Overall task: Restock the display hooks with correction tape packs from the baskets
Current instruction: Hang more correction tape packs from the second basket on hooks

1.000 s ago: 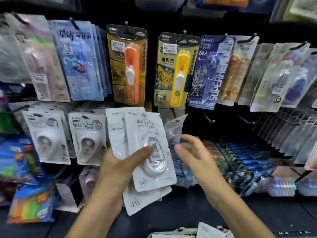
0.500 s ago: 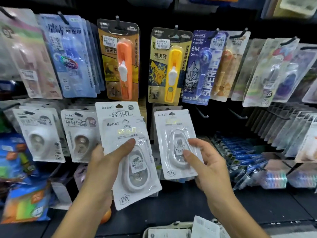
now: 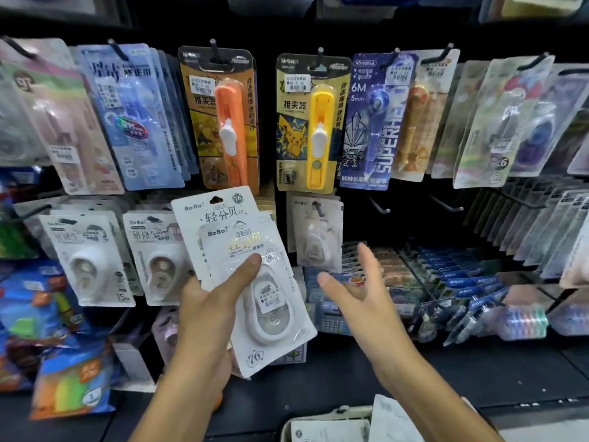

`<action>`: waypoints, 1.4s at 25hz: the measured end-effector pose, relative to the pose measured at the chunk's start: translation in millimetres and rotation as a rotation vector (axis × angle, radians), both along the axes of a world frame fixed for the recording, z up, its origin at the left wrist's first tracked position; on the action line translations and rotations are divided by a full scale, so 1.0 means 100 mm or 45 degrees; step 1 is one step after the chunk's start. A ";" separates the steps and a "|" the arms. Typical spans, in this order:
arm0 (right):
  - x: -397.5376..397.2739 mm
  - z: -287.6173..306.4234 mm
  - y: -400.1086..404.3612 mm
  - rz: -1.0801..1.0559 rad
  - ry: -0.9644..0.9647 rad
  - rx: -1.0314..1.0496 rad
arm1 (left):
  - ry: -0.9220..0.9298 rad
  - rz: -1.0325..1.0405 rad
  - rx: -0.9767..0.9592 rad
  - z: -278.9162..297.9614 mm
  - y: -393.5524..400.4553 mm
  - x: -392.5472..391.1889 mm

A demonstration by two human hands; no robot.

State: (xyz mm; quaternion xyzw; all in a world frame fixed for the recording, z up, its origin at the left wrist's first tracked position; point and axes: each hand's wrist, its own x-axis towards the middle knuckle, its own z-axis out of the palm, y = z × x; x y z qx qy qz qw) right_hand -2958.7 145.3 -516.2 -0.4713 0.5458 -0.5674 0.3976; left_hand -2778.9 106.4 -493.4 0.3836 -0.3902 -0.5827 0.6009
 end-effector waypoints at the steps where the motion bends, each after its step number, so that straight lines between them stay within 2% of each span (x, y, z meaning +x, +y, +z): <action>1: 0.05 -0.01 0.01 0.104 0.016 -0.030 | 0.012 -0.002 0.012 -0.01 0.00 -0.03; 4: 0.21 -0.07 0.04 0.249 0.030 -0.091 | 0.028 -0.048 0.062 -0.04 0.02 -0.12; 9: 0.09 -0.03 0.04 -0.131 -0.048 -0.245 | 0.113 0.083 0.126 -0.02 -0.04 0.00; 13: -0.04 -0.08 0.11 -0.423 0.148 -0.264 | 0.081 0.099 0.108 -0.02 -0.06 0.03; 15: -0.01 -0.09 0.09 -0.446 0.177 -0.256 | 0.027 0.137 0.119 -0.02 -0.06 0.00; 21: 0.04 -0.08 0.07 -0.520 -0.006 -0.180 | -0.126 0.158 0.035 0.02 0.03 -0.10; 23: 0.02 -0.08 0.06 -0.420 0.027 -0.101 | -0.169 0.175 -0.013 0.00 0.01 -0.12; 26: 0.08 -0.06 0.07 -0.060 0.113 -0.033 | -0.302 0.107 -0.134 -0.03 -0.01 -0.17; 27: 0.14 -0.04 0.06 0.100 0.125 -0.052 | -0.312 0.012 -0.200 -0.05 -0.01 -0.20; 29: 0.26 0.01 0.02 0.361 0.203 -0.101 | -0.318 -0.343 -0.283 -0.03 0.01 -0.26; 31: 0.27 0.08 -0.05 0.292 0.171 -0.142 | -0.304 -0.690 -0.263 -0.05 -0.02 -0.25; 33: 0.15 0.12 -0.09 0.044 -0.020 -0.106 | -0.427 -0.791 -0.270 -0.04 -0.04 -0.21; 35: 0.00 0.08 -0.05 -0.036 -0.196 -0.024 | -0.905 -0.566 -0.484 -0.07 -0.10 -0.18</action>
